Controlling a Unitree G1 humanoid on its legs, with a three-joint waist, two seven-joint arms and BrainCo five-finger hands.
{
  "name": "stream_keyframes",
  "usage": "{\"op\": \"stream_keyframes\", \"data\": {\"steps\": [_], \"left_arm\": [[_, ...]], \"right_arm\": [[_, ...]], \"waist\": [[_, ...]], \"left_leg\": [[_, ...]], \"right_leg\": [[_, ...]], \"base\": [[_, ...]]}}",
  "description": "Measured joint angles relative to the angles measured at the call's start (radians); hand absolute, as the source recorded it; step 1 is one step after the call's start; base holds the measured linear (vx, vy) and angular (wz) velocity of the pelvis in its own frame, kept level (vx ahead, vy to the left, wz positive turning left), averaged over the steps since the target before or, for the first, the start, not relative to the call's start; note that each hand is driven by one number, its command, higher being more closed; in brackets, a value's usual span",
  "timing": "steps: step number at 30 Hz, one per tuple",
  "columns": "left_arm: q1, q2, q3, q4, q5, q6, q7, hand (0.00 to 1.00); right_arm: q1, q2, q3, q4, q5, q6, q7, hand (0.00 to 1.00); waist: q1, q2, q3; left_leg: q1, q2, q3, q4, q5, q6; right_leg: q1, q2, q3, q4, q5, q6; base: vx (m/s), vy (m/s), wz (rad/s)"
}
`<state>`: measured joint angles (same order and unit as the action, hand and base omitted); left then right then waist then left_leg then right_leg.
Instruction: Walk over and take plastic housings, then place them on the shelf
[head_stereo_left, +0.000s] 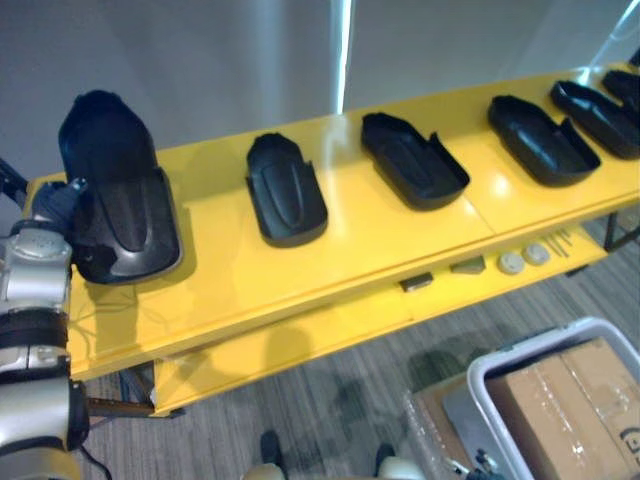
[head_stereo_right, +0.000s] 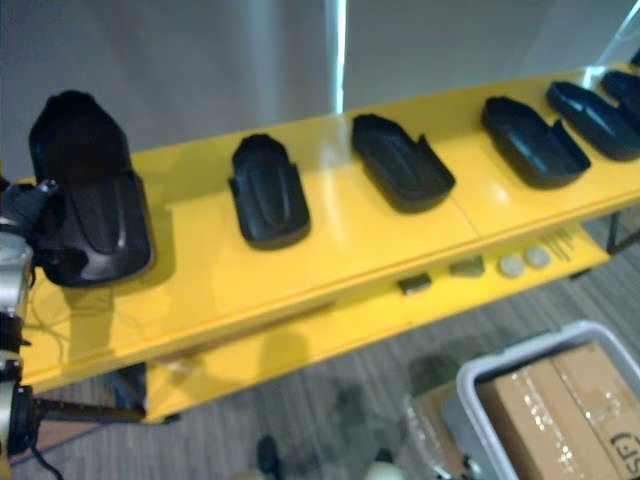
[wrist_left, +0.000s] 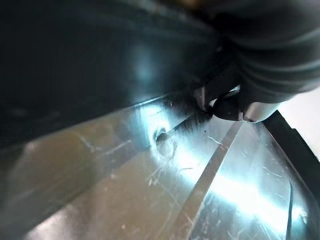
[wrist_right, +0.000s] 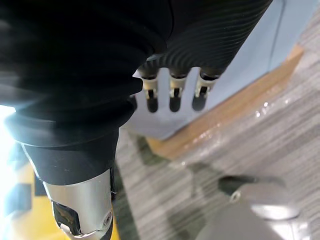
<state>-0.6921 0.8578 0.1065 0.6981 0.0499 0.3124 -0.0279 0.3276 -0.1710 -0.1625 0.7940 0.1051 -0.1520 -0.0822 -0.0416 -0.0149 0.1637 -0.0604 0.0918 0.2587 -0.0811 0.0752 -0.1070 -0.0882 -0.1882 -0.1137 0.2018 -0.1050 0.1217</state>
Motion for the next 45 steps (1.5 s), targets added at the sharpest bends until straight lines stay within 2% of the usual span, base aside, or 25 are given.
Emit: {"op": "stream_keyframes", "data": {"steps": [7, 14, 20, 25, 33, 39, 45], "left_arm": [[-0.015, 0.000, 0.004, 0.040, 0.070, 0.015, -0.068, 1.00], [-0.007, 0.000, 0.003, 0.072, 0.152, 0.019, -0.084, 1.00], [-0.005, 0.004, 0.003, 0.101, 0.163, 0.022, -0.084, 1.00], [0.001, 0.025, 0.003, 0.103, 0.152, 0.024, -0.059, 1.00], [-0.002, 0.049, 0.013, 0.097, 0.146, 0.026, 0.022, 1.00], [-0.019, 0.078, 0.047, 0.076, 0.144, 0.034, 0.028, 1.00], [-0.054, 0.078, 0.048, 0.072, 0.145, 0.039, 0.029, 1.00]], "right_arm": [[0.000, -0.026, 0.003, -0.001, 0.000, 0.008, 0.011, 0.00], [-0.017, -0.042, 0.018, 0.001, 0.000, 0.024, 0.017, 0.00], [-0.033, -0.055, 0.017, 0.007, 0.000, 0.024, 0.018, 0.00], [-0.043, -0.061, 0.017, 0.007, 0.001, 0.024, 0.018, 0.00], [-0.068, -0.065, 0.014, 0.009, 0.004, 0.020, 0.018, 0.00], [-0.070, -0.065, 0.002, 0.013, 0.008, 0.017, 0.018, 0.00], [-0.087, -0.065, -0.011, 0.012, 0.035, 0.018, 0.017, 0.00]], "waist": [[-0.002, 0.009, 0.013], [-0.002, 0.016, 0.038], [-0.014, 0.022, 0.059], [-0.022, 0.016, 0.081], [-0.022, 0.011, 0.116], [-0.019, -0.007, 0.148], [-0.005, -0.009, 0.178]], "left_leg": [[-0.009, -0.006, -0.003, 0.000, 0.012, 0.005], [-0.012, -0.005, -0.004, 0.000, 0.021, 0.000], [-0.028, -0.005, -0.004, -0.005, 0.027, -0.001], [-0.048, -0.004, -0.009, 0.000, 0.036, -0.001], [-0.068, -0.001, -0.011, 0.000, 0.049, -0.001], [-0.084, -0.002, -0.011, 0.000, 0.055, 0.002], [-0.084, -0.002, -0.013, 0.000, 0.055, 0.001]], "right_leg": [[-0.018, -0.002, 0.002, 0.020, -0.012, 0.003], [-0.034, -0.003, 0.004, 0.044, -0.036, 0.006], [-0.053, -0.003, 0.005, 0.052, -0.042, 0.012], [-0.078, -0.003, 0.006, 0.069, -0.043, 0.010], [-0.103, 0.000, 0.007, 0.084, -0.045, 0.006], [-0.120, 0.000, 0.008, 0.088, -0.043, 0.009], [-0.121, 0.000, 0.008, 0.089, -0.043, 0.009]], "base": [[-0.01, 0.000, 0.02], [0.00, -0.003, 0.01], [-0.02, -0.002, 0.00], [0.00, -0.003, 0.02], [-0.01, -0.007, 0.02], [0.00, 0.000, 0.00], [0.00, 0.000, 0.00]]}}
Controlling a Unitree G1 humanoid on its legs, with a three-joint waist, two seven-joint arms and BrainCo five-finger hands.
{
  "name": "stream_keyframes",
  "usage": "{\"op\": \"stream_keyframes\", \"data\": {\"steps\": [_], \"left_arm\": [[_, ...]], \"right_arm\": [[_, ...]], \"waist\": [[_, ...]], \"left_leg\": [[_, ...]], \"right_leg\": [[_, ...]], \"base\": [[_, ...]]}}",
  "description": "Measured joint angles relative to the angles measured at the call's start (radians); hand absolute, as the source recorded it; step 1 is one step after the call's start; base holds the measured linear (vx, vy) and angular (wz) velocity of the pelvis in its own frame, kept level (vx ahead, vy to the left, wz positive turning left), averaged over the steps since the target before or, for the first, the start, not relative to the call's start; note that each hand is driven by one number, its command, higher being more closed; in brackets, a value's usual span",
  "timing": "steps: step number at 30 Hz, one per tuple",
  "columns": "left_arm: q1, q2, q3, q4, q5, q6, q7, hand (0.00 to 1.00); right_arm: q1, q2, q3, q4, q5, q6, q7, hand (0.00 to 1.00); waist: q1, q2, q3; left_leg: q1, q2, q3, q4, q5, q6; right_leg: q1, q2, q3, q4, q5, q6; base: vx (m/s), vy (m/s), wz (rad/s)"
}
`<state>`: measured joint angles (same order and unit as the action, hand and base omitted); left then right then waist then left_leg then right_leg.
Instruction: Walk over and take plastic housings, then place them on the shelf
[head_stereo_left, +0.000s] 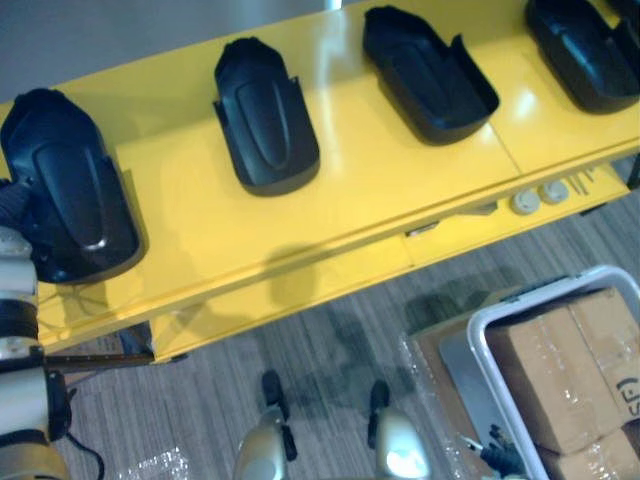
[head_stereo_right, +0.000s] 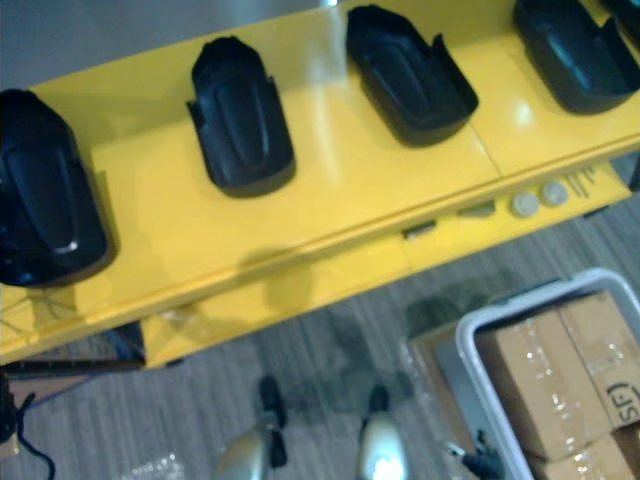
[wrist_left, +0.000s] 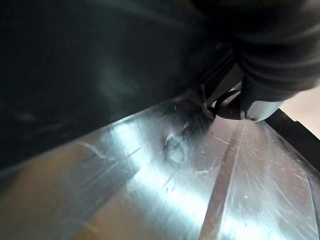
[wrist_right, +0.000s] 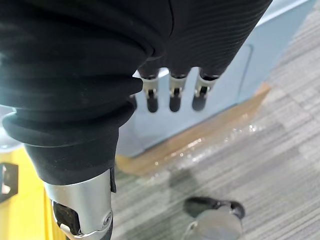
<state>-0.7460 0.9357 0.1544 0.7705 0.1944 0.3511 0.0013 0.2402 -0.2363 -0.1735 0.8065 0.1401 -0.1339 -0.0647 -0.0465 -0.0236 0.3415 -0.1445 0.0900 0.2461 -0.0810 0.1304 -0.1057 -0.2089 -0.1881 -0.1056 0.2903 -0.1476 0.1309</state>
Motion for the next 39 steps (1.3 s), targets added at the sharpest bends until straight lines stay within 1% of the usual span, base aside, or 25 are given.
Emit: {"op": "stream_keyframes", "data": {"steps": [2, 3, 7, 10, 18, 19, 20, 21, 22, 23, 24, 25, 26, 27, 28, 29, 30, 31, 32, 33, 34, 35, 36, 37, 39], "left_arm": [[-0.001, 0.000, 0.000, -0.008, 0.000, 0.000, 0.018, 1.00], [-0.004, 0.000, 0.001, -0.009, 0.000, 0.000, 0.027, 0.00], [-0.019, 0.000, 0.001, -0.009, 0.002, 0.001, 0.063, 0.00], [-0.019, 0.000, 0.001, -0.009, 0.003, 0.007, 0.085, 0.00], [-0.019, -0.001, 0.001, -0.023, 0.014, 0.010, 0.121, 0.00], [-0.019, -0.001, 0.001, -0.026, 0.021, 0.016, 0.151, 0.00], [-0.019, -0.001, 0.002, -0.027, 0.021, 0.021, 0.163, 0.00], [-0.018, -0.001, 0.003, -0.029, 0.020, 0.026, 0.205, 0.00], [-0.016, -0.002, 0.005, -0.040, 0.020, 0.026, 0.265, 0.00], [-0.015, -0.003, 0.012, -0.049, 0.021, 0.025, 0.293, 0.00], [-0.015, -0.005, 0.035, -0.068, 0.020, 0.023, 0.352, 0.00], [-0.015, -0.005, 0.041, -0.076, 0.020, 0.022, 0.393, 0.00], [-0.015, -0.005, 0.052, -0.098, 0.019, 0.016, 0.481, 0.00], [-0.015, -0.005, 0.071, -0.117, 0.014, -0.004, 0.569, 0.00], [-0.016, -0.005, 0.077, -0.127, 0.011, -0.014, 0.613, 0.00], [-0.024, -0.005, 0.082, -0.139, 0.004, -0.039, 0.698, 0.00], [-0.033, -0.005, 0.094, -0.152, -0.002, -0.066, 0.761, 0.00], [-0.042, -0.005, 0.114, -0.165, -0.001, -0.095, 0.804, 0.00], [-0.053, -0.004, 0.121, -0.178, -0.001, -0.123, 0.837, 0.00], [-0.065, -0.002, 0.130, -0.196, -0.001, -0.163, 0.867, 0.00], [-0.065, -0.002, 0.137, -0.207, -0.002, -0.182, 0.883, 0.00], [-0.065, -0.002, 0.146, -0.226, -0.002, -0.223, 0.906, 0.00], [-0.061, -0.002, 0.148, -0.244, -0.002, -0.248, 0.926, 0.00], [-0.048, -0.002, 0.149, -0.300, -0.018, -0.298, 0.948, 0.00], [0.003, -0.002, 0.158, -0.388, -0.030, -0.342, 0.967, 0.00]], "right_arm": [[-0.005, 0.000, 0.000, 0.000, 0.004, 0.001, 0.000, 0.00], [-0.008, 0.000, -0.001, 0.000, 0.004, 0.001, 0.000, 0.00], [-0.014, 0.000, -0.001, 0.000, 0.004, 0.000, 0.000, 0.00], [-0.019, 0.000, -0.003, 0.000, 0.004, -0.001, 0.000, 0.00], [-0.022, 0.000, -0.003, -0.005, 0.003, -0.009, 0.001, 0.00], [-0.022, 0.000, -0.004, -0.005, 0.003, -0.009, 0.001, 0.00], [-0.022, 0.000, -0.004, -0.006, 0.003, -0.009, 0.001, 0.00], [-0.022, 0.000, -0.004, -0.006, 0.002, -0.009, 0.001, 0.00], [-0.022, 0.000, -0.005, -0.006, 0.002, -0.009, 0.000, 0.00], [-0.022, 0.000, -0.005, -0.006, 0.001, -0.009, 0.000, 0.00], [-0.022, 0.001, -0.011, -0.006, -0.002, -0.012, -0.001, 0.00], [-0.022, 0.003, -0.018, -0.006, -0.004, -0.016, -0.002, 0.00], [-0.022, 0.003, -0.024, -0.005, -0.008, -0.020, -0.005, 0.00], [-0.022, 0.005, -0.024, -0.005, -0.008, -0.023, -0.010, 0.00], [-0.021, 0.007, -0.024, -0.004, -0.008, -0.026, -0.014, 0.00], [-0.021, 0.011, -0.024, -0.003, -0.009, -0.034, -0.024, 0.00], [-0.020, 0.016, -0.024, -0.002, -0.013, -0.043, -0.029, 0.00], [-0.020, 0.022, -0.024, -0.003, -0.020, -0.050, -0.037, 0.00], [-0.016, 0.028, -0.026, -0.002, -0.038, -0.056, -0.051, 0.00], [-0.015, 0.035, -0.030, -0.002, -0.060, -0.058, -0.071, 0.00], [-0.015, 0.038, -0.034, -0.002, -0.069, -0.058, -0.080, 0.00], [-0.014, 0.043, -0.039, 0.000, -0.077, -0.058, -0.097, 0.00], [-0.012, 0.046, -0.040, 0.003, -0.078, -0.058, -0.114, 0.00], [-0.002, 0.055, -0.041, 0.003, -0.079, -0.057, -0.137, 0.00], [0.009, 0.070, -0.041, 0.003, -0.080, -0.054, -0.151, 0.00]], "waist": [[0.001, -0.002, 0.004], [0.001, -0.003, 0.005], [0.001, -0.007, 0.012], [-0.001, -0.021, 0.022], [0.001, -0.021, 0.023], [0.001, -0.021, 0.023], [0.001, -0.021, 0.023], [0.001, -0.021, 0.023], [0.002, -0.021, 0.023], [0.002, -0.021, 0.023], [0.002, -0.021, 0.023], [0.002, -0.020, 0.023], [0.002, -0.020, 0.024], [0.001, -0.019, 0.024], [0.001, -0.019, 0.024], [0.001, -0.016, 0.024], [0.002, -0.015, 0.024], [0.001, -0.015, 0.024], [0.001, -0.009, 0.021], [0.005, -0.001, 0.019], [0.005, 0.004, 0.017], [0.004, 0.015, 0.009], [0.005, 0.026, 0.001], [0.005, 0.041, -0.022], [0.005, 0.057, -0.056]], "left_leg": [[-0.004, 0.000, -0.001, 0.000, 0.000, 0.000], [-0.007, 0.000, -0.002, 0.000, 0.000, 0.000], [-0.017, -0.001, -0.006, 0.000, 0.003, 0.000], [-0.017, 0.000, -0.006, 0.000, 0.003, 0.000], [-0.016, 0.000, -0.002, 0.000, 0.003, 0.000], [-0.016, 0.000, -0.001, 0.000, 0.003, 0.000], [-0.016, 0.000, 0.000, 0.000, 0.003, 0.000], [-0.015, 0.000, 0.001, 0.000, 0.003, 0.000], [-0.015, 0.000, 0.002, 0.000, 0.003, 0.000], [-0.015, 0.000, 0.002, 0.000, 0.003, 0.000], [-0.015, 0.000, 0.005, 0.000, 0.003, 0.000], [-0.014, 0.000, 0.007, 0.000, 0.003, 0.000], [-0.013, 0.000, 0.008, 0.000, 0.003, 0.000], [-0.012, 0.000, 0.009, 0.000, 0.003, 0.000], [-0.012, 0.001, 0.009, 0.000, 0.003, 0.000], [-0.008, 0.000, 0.009, 0.000, 0.003, 0.000], [0.000, -0.001, 0.010, 0.000, 0.003, 0.000], [0.007, -0.001, 0.010, 0.000, 0.002, 0.000], [0.010, -0.001, 0.009, 0.000, 0.002, 0.000], [0.019, -0.001, 0.010, 0.000, 0.001, 0.000], [0.023, -0.001, 0.009, 0.000, 0.000, 0.002], [0.034, -0.002, 0.009, 0.000, -0.005, 0.001], [0.044, -0.002, 0.009, 0.000, -0.007, 0.002], [0.054, -0.001, 0.006, 0.000, -0.011, 0.005], [0.063, 0.000, 0.005, 0.000, -0.015, 0.005]], "right_leg": [[-0.003, 0.000, 0.000, 0.000, 0.000, 0.000], [-0.005, 0.000, -0.001, 0.000, 0.000, 0.000], [-0.015, 0.000, -0.002, 0.001, 0.000, 0.000], [-0.016, 0.001, 0.000, 0.001, 0.000, 0.000], [-0.017, 0.001, 0.001, 0.000, 0.001, -0.001], [-0.017, 0.000, 0.002, 0.000, 0.001, 0.000], [-0.017, 0.000, 0.002, -0.001, 0.001, 0.000], [-0.017, 0.000, 0.003, -0.001, 0.001, 0.000], [-0.017, 0.000, 0.003, -0.002, 0.001, 0.000], [-0.017, 0.000, 0.003, -0.003, 0.002, 0.000], [-0.017, 0.001, 0.005, -0.006, 0.005, 0.000], [-0.017, 0.001, 0.006, -0.007, 0.006, 0.000], [-0.015, 0.001, 0.007, -0.011, 0.008, 0.000], [-0.012, 0.001, 0.007, -0.015, 0.011, 0.000], [-0.010, 0.001, 0.006, -0.018, 0.013, 0.000], [-0.002, 0.001, 0.004, -0.024, 0.015, 0.002], [0.007, 0.000, 0.004, -0.026, 0.016, 0.002], [0.017, -0.001, 0.002, -0.031, 0.016, 0.003], [0.029, -0.001, -0.003, -0.042, 0.021, 0.004], [0.044, -0.001, -0.005, -0.053, 0.025, 0.006], [0.054, -0.001, -0.007, -0.060, 0.027, 0.008], [0.072, -0.002, -0.012, -0.074, 0.031, 0.010], [0.088, -0.002, -0.016, -0.086, 0.035, 0.011], [0.114, -0.003, -0.029, -0.106, 0.039, 0.012], [0.138, -0.003, -0.036, -0.130, 0.045, 0.014]], "base": [[0.00, 0.000, 0.00], [0.02, -0.008, 0.03], [0.01, -0.006, 0.02], [0.00, 0.000, 0.00], [0.00, 0.000, 0.00], [0.00, 0.000, 0.00], [0.00, 0.000, 0.00], [0.00, 0.000, 0.00], [0.00, 0.000, 0.00], [0.00, 0.000, 0.00], [0.00, 0.000, -0.04], [0.00, 0.000, -0.05], [0.00, 0.000, -0.04], [0.00, 0.000, 0.00], [0.00, 0.000, 0.00], [0.00, 0.000, 0.00], [0.00, 0.000, 0.00], [0.01, 0.006, 0.04], [0.01, 0.011, 0.05], [0.00, 0.011, 0.05], [0.00, 0.000, 0.00], [0.00, 0.000, 0.00], [0.03, 0.023, 0.08], [0.03, 0.015, 0.07], [0.06, 0.012, 0.08]]}}
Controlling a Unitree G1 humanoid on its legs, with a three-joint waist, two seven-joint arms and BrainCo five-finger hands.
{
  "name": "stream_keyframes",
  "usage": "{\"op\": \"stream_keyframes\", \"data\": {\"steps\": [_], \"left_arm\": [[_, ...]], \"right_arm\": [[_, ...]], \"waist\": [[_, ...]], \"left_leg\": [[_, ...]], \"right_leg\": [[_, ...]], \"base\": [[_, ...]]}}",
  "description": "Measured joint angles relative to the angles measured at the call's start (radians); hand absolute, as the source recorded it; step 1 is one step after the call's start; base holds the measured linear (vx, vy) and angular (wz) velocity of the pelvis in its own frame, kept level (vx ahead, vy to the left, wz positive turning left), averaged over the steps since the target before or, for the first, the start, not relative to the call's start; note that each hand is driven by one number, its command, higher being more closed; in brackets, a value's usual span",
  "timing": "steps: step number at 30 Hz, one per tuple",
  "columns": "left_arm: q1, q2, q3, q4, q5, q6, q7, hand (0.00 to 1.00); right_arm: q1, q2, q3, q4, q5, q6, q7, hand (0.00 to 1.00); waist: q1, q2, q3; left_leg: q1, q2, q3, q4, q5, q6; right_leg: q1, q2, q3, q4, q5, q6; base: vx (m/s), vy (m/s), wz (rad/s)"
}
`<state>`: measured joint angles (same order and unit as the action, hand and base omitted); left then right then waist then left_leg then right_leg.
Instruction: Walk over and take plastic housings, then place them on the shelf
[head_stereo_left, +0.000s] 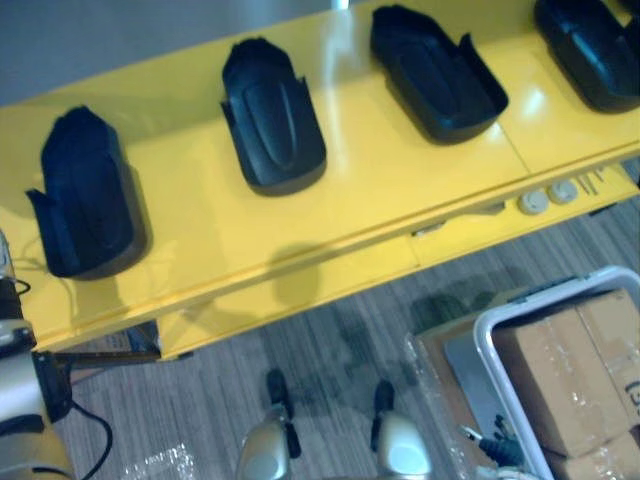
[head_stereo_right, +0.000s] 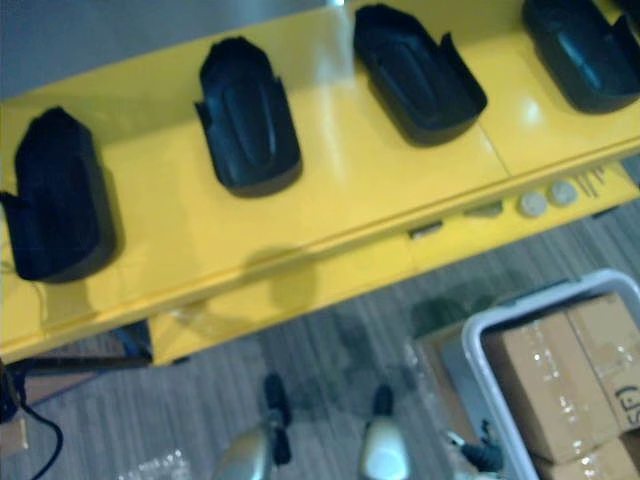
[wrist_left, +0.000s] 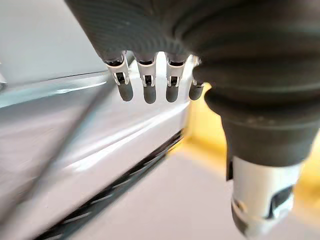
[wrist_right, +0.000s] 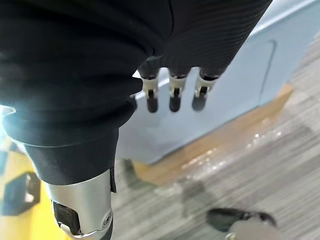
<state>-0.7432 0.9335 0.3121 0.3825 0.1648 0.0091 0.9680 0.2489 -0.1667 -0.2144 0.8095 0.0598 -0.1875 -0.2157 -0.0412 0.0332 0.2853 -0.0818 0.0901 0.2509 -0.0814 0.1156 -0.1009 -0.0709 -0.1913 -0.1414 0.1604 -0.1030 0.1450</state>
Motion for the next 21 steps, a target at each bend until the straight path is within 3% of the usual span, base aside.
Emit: {"op": "stream_keyframes", "data": {"steps": [2, 4, 5, 6, 10, 12, 13, 15, 17, 21], "left_arm": [[0.099, -0.006, 0.027, -0.096, -0.004, -0.055, -0.003, 0.00], [0.276, -0.080, 0.143, -0.219, -0.012, -0.136, -0.032, 0.00], [0.324, -0.105, 0.181, -0.244, -0.012, -0.154, -0.042, 0.00], [0.424, -0.165, 0.246, -0.285, -0.042, -0.196, -0.073, 1.00], [0.644, -0.331, 0.357, -0.367, -0.206, -0.319, -0.196, 1.00], [0.741, -0.399, 0.384, -0.421, -0.303, -0.359, -0.323, 1.00], [0.752, -0.405, 0.383, -0.429, -0.319, -0.360, -0.339, 1.00], [0.841, -0.484, 0.378, -0.473, -0.413, -0.356, -0.507, 1.00], [0.890, -0.539, 0.348, -0.486, -0.471, -0.338, -0.617, 1.00], [0.917, -0.570, 0.300, -0.487, -0.525, -0.289, -0.810, 1.00]], "right_arm": [[0.020, 0.029, 0.000, 0.000, 0.000, 0.010, -0.014, 0.00], [0.062, 0.077, 0.000, 0.002, 0.003, 0.026, -0.026, 0.00], [0.070, 0.086, 0.000, 0.006, 0.003, 0.030, -0.027, 0.00], [0.085, 0.099, 0.000, 0.021, 0.002, 0.031, -0.027, 0.00], [0.110, 0.110, -0.020, 0.060, 0.002, 0.016, -0.047, 0.00], [0.109, 0.118, -0.020, 0.067, 0.003, 0.007, -0.052, 0.00], [0.107, 0.120, -0.020, 0.067, 0.004, 0.007, -0.053, 0.00], [0.089, 0.128, -0.021, 0.074, 0.006, 0.007, -0.060, 0.00], [0.081, 0.133, -0.025, 0.085, 0.006, 0.007, -0.067, 0.00], [0.057, 0.142, -0.041, 0.120, 0.005, 0.007, -0.069, 0.00]], "waist": [[-0.005, 0.016, -0.042], [-0.003, 0.037, -0.104], [-0.001, 0.040, -0.113], [0.006, 0.051, -0.137], [0.038, 0.050, -0.186], [0.058, 0.029, -0.214], [0.060, 0.026, -0.216], [0.085, 0.009, -0.234], [0.089, -0.004, -0.241], [0.104, -0.010, -0.243]], "left_leg": [[0.019, -0.002, 0.001, 0.000, -0.002, 0.000], [0.042, 0.002, 0.001, 0.000, -0.005, -0.001], [0.050, 0.004, 0.002, 0.000, -0.007, -0.004], [0.065, 0.009, 0.003, -0.001, -0.017, -0.007], [0.097, 0.010, -0.002, -0.005, -0.030, -0.009], [0.100, 0.008, -0.024, -0.005, -0.035, -0.011], [0.100, 0.008, -0.026, -0.005, -0.036, -0.010], [0.102, 0.004, -0.029, -0.005, -0.036, -0.009], [0.107, -0.005, -0.041, -0.005, -0.035, -0.008], [0.112, -0.012, -0.048, -0.006, -0.032, -0.004]], "right_leg": [[0.041, -0.001, -0.020, -0.027, 0.002, 0.002], [0.092, 0.000, -0.050, -0.058, 0.002, 0.002], [0.107, 0.002, -0.055, -0.065, 0.002, 0.001], [0.130, 0.007, -0.064, -0.074, 0.000, -0.001], [0.183, 0.010, -0.094, -0.098, -0.002, -0.004], [0.203, 0.010, -0.119, -0.104, -0.005, -0.005], [0.206, 0.010, -0.124, -0.104, -0.006, -0.005], [0.218, 0.006, -0.138, -0.107, -0.005, -0.004], [0.239, 0.000, -0.160, -0.112, -0.005, -0.004], [0.250, -0.002, -0.164, -0.116, -0.005, -0.004]], "base": [[0.08, 0.004, 0.14], [0.07, -0.010, 0.23], [0.05, -0.024, 0.16], [0.06, -0.043, 0.16], [0.01, -0.016, 0.12], [-0.03, -0.010, 0.26], [-0.03, -0.004, 0.28], [-0.03, 0.010, 0.17], [-0.01, 0.013, 0.21], [-0.01, 0.007, 0.06]]}}
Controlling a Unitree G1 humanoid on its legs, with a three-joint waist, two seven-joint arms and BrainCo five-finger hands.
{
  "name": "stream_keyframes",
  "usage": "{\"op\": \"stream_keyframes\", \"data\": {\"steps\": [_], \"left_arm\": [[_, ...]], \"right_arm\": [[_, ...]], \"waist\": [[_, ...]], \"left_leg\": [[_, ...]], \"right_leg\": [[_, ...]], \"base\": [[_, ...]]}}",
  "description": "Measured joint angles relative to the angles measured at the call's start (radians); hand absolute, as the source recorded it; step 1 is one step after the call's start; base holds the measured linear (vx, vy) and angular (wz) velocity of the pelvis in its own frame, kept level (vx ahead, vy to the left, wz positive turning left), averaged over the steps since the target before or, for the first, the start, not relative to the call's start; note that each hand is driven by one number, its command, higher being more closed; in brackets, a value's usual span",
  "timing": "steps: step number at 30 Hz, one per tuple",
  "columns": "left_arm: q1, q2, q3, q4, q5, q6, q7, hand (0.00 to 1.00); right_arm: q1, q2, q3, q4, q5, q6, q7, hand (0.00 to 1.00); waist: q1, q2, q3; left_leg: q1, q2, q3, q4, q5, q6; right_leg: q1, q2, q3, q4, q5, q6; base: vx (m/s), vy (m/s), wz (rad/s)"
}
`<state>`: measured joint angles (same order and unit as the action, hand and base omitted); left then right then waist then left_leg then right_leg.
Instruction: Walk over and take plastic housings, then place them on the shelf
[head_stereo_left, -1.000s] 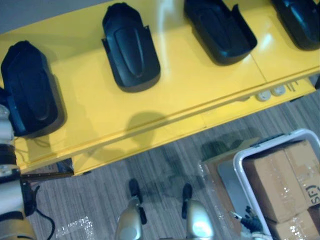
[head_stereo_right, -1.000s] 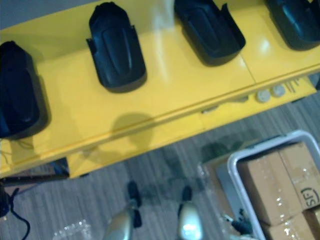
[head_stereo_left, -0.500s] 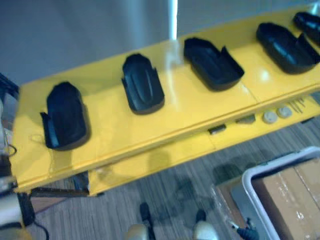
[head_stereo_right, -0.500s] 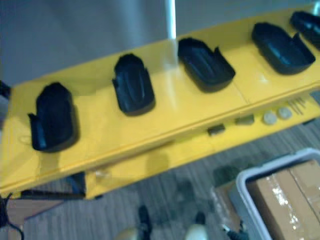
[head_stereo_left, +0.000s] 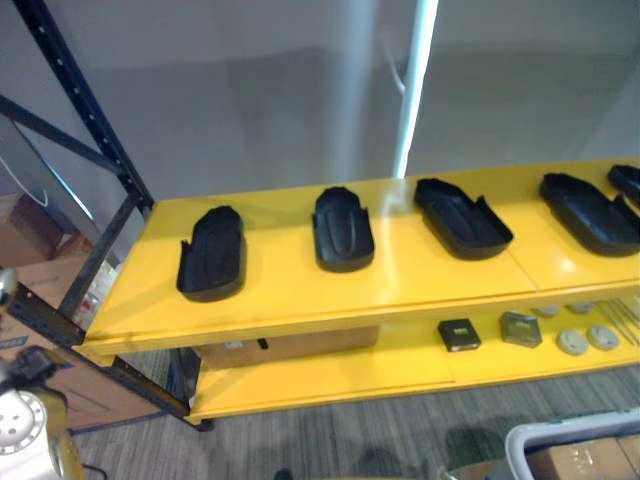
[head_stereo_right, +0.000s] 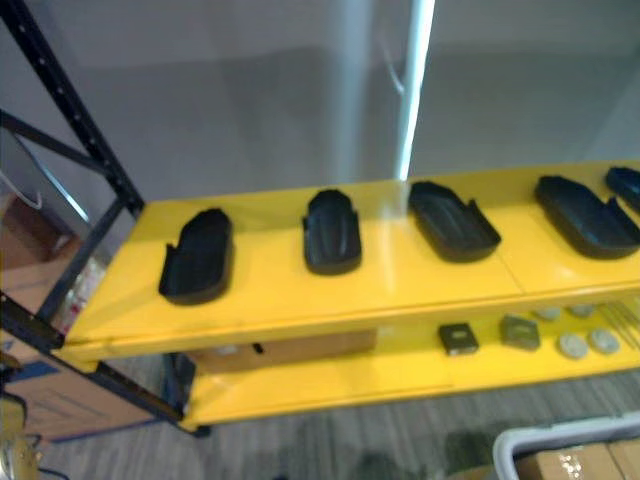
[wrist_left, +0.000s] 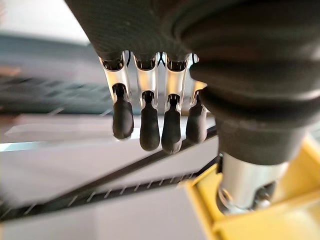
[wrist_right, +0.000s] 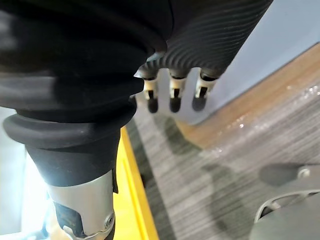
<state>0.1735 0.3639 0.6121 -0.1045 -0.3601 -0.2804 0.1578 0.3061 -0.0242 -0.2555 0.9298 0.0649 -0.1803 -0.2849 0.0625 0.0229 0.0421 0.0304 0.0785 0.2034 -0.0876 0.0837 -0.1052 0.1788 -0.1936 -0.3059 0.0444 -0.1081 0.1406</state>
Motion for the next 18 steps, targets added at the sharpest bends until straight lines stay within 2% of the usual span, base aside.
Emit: {"op": "stream_keyframes", "data": {"steps": [1, 3, 4, 6, 7, 8, 10, 13, 16, 18], "left_arm": [[0.000, 0.000, -0.008, -0.001, -0.014, 0.001, -0.026, 1.00], [-0.006, 0.000, -0.034, -0.007, -0.052, 0.010, -0.120, 1.00], [-0.010, 0.000, -0.042, -0.010, -0.065, 0.016, -0.137, 1.00], [-0.024, 0.004, -0.065, -0.016, -0.100, 0.048, -0.195, 1.00], [-0.037, 0.005, -0.093, -0.016, -0.112, 0.084, -0.234, 1.00], [-0.042, 0.006, -0.107, -0.014, -0.112, 0.096, -0.245, 1.00], [-0.060, 0.009, -0.153, 0.010, -0.113, 0.153, -0.264, 1.00], [-0.074, 0.007, -0.208, 0.048, -0.125, 0.188, -0.279, 1.00], [-0.078, -0.041, -0.287, 0.088, -0.146, 0.232, -0.283, 1.00], [-0.078, -0.071, -0.338, 0.106, -0.144, 0.262, -0.280, 1.00]], "right_arm": [[-0.001, 0.000, 0.000, 0.002, 0.000, 0.000, 0.000, 0.00], [-0.001, 0.001, -0.009, 0.005, 0.000, 0.001, 0.000, 0.00], [-0.001, 0.001, -0.016, 0.008, 0.000, 0.001, 0.000, 0.00], [-0.008, -0.001, -0.040, 0.031, -0.001, 0.001, 0.001, 0.00], [-0.008, 0.000, -0.059, 0.043, -0.001, 0.001, 0.003, 0.00], [-0.008, 0.000, -0.063, 0.043, -0.001, 0.001, 0.003, 0.00], [-0.010, 0.001, -0.063, 0.043, -0.005, 0.001, 0.004, 0.00], [-0.019, 0.001, -0.063, 0.043, -0.032, 0.001, 0.005, 0.00], [-0.031, 0.003, -0.055, 0.042, -0.042, 0.001, 0.004, 0.00], [-0.042, 0.006, -0.036, 0.043, -0.041, 0.001, 0.004, 0.00]], "waist": [[0.001, 0.001, 0.000], [0.003, 0.001, 0.000], [0.004, 0.001, 0.000], [0.005, -0.001, -0.002], [0.005, -0.009, -0.005], [0.006, -0.009, -0.001], [0.005, -0.011, 0.005], [0.005, -0.020, 0.010], [0.003, -0.037, 0.023], [-0.001, -0.061, 0.040]], "left_leg": [[0.000, -0.001, 0.000, 0.000, 0.000, 0.000], [-0.001, -0.004, -0.001, -0.001, 0.003, 0.002], [-0.001, -0.005, -0.002, -0.001, 0.005, 0.000], [-0.010, -0.006, -0.005, -0.001, 0.009, 0.003], [-0.015, -0.009, -0.013, -0.001, 0.012, 0.003], [-0.014, -0.011, -0.021, -0.001, 0.012, 0.004], [-0.015, -0.013, -0.032, -0.002, 0.013, 0.006], [-0.015, -0.013, -0.035, -0.002, 0.013, 0.006], [-0.017, -0.019, -0.049, -0.002, 0.013, 0.006], [-0.017, -0.021, -0.056, -0.002, 0.013, 0.006]], "right_leg": [[0.000, 0.000, 0.000, 0.000, 0.000, 0.000], [0.000, 0.001, -0.001, 0.000, 0.002, 0.003], [0.000, 0.001, -0.002, 0.000, 0.002, 0.003], [-0.003, 0.002, -0.006, -0.001, 0.003, 0.004], [-0.005, 0.002, -0.014, -0.002, 0.003, 0.004], [-0.002, 0.002, -0.020, -0.005, 0.002, 0.002], [0.002, 0.002, -0.026, -0.009, -0.001, -0.002], [0.004, 0.003, -0.026, -0.015, -0.004, -0.007], [0.012, 0.002, -0.041, -0.021, -0.007, -0.009], [0.017, 0.002, -0.049, -0.021, -0.013, -0.012]], "base": [[0.00, 0.000, 0.00], [0.00, 0.000, 0.00], [0.01, -0.005, 0.04], [0.01, -0.007, 0.09], [0.02, -0.008, 0.14], [0.02, -0.012, 0.20], [0.01, -0.013, 0.09], [0.00, 0.000, 0.00], [0.02, -0.023, 0.12], [0.03, -0.023, 0.12]]}}
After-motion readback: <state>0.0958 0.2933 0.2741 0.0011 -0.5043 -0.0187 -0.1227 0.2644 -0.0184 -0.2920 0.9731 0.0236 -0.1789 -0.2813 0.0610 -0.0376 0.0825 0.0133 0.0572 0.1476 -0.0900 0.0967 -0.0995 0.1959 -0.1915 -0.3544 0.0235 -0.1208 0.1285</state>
